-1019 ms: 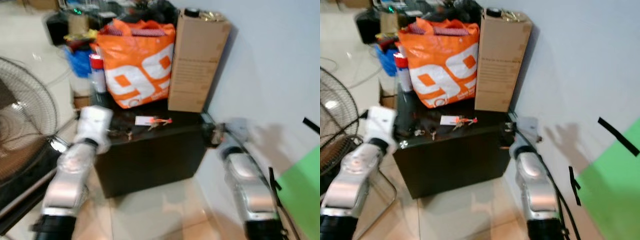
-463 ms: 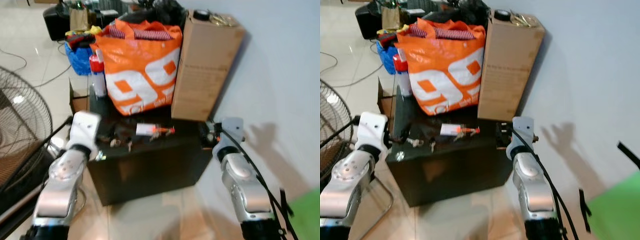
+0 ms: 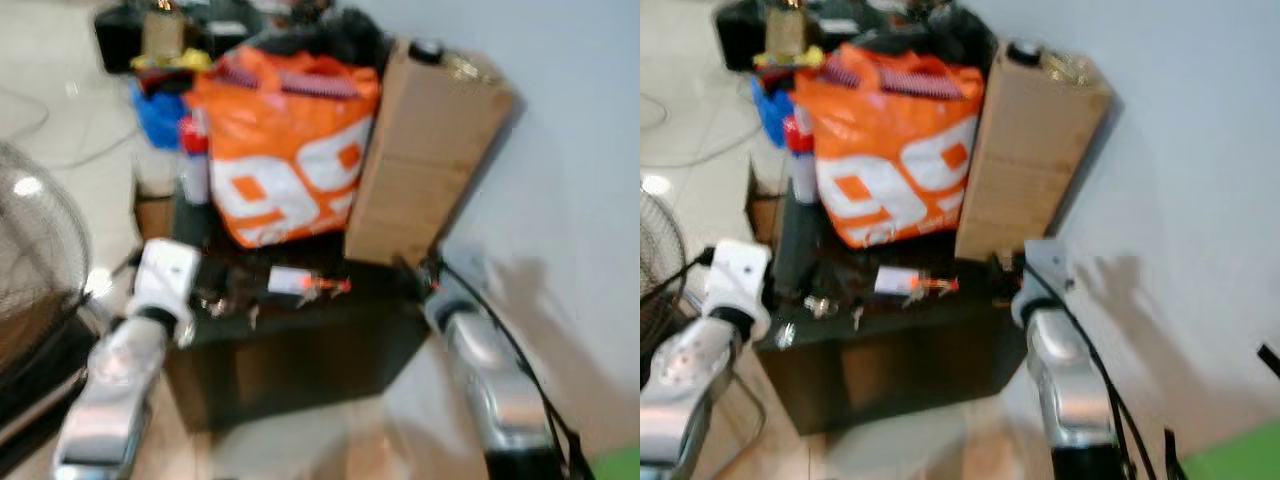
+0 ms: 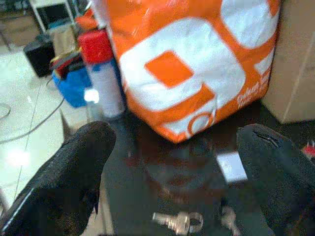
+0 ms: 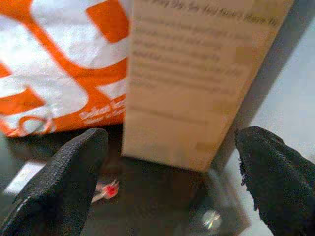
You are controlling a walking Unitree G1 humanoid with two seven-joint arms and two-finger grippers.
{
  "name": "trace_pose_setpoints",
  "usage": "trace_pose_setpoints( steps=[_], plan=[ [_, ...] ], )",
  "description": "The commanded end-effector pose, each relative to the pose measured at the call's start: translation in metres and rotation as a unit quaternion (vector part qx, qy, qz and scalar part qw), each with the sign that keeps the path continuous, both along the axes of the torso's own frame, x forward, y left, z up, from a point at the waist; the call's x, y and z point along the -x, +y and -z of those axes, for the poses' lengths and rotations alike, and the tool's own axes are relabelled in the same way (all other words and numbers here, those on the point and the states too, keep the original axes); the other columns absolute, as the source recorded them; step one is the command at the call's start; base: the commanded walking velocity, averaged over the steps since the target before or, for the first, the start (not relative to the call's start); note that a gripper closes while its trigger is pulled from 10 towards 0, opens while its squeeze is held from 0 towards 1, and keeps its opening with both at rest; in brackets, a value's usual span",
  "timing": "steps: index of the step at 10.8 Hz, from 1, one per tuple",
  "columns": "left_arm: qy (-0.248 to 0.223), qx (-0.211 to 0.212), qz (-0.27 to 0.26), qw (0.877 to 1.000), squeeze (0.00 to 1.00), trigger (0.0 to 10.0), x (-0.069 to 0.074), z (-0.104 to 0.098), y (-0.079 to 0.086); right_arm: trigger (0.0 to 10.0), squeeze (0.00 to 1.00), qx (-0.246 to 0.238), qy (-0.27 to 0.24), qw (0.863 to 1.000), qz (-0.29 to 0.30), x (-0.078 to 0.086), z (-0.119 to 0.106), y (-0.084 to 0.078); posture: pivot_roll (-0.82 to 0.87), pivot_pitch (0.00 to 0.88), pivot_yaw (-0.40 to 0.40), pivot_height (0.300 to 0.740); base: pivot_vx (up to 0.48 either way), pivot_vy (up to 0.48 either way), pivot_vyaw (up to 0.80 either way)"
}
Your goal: Hang keys on a hook
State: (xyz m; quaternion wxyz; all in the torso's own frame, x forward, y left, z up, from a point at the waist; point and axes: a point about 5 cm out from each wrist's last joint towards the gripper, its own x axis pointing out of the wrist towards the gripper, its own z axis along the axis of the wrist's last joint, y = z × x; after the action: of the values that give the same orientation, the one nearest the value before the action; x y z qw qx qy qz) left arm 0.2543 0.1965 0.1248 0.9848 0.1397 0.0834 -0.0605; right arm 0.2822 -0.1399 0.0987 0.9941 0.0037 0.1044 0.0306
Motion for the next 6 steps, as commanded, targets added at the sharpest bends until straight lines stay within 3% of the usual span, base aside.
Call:
trace_pose_setpoints(
  steps=[1,2,3,5,6],
  plan=[
    [0.002,0.003,0.016,1.0,0.0,10.0,-0.0033,0.002,-0.0073,10.0,0.0,0.012,0.008,1.0,0.017,0.0009,0.0055,-0.0151,0.05,0.0,-0.12,0.74,0.386,0.0,0.0],
    [0.004,0.0,0.022,1.0,0.0,10.0,-0.0071,0.0014,-0.0091,10.0,0.17,0.012,0.013,1.0,0.024,-0.0005,0.0074,-0.0173,0.05,0.0,-0.114,0.74,0.386,0.0,0.8],
    [0.005,-0.002,0.029,1.0,0.0,10.0,-0.009,0.0002,-0.011,10.0,0.18,0.007,0.019,0.999,0.038,-0.0009,0.0093,-0.0193,0.04,0.0,-0.107,0.74,0.386,0.0,0.8],
    [0.005,0.002,0.042,0.999,0.0,10.0,-0.0111,-0.0024,-0.0166,10.0,0.0,-0.01,0.037,0.999,0.024,0.0005,0.0129,-0.0194,0.04,0.0,-0.084,0.74,0.392,0.0,0.0],
    [0.005,0.003,0.044,0.999,0.0,10.0,-0.0116,-0.0027,-0.0171,10.0,0.0,-0.013,0.042,0.999,0.018,0.0008,0.014,-0.019,0.04,0.0,-0.084,0.74,0.39,0.0,0.0]
  ],
)
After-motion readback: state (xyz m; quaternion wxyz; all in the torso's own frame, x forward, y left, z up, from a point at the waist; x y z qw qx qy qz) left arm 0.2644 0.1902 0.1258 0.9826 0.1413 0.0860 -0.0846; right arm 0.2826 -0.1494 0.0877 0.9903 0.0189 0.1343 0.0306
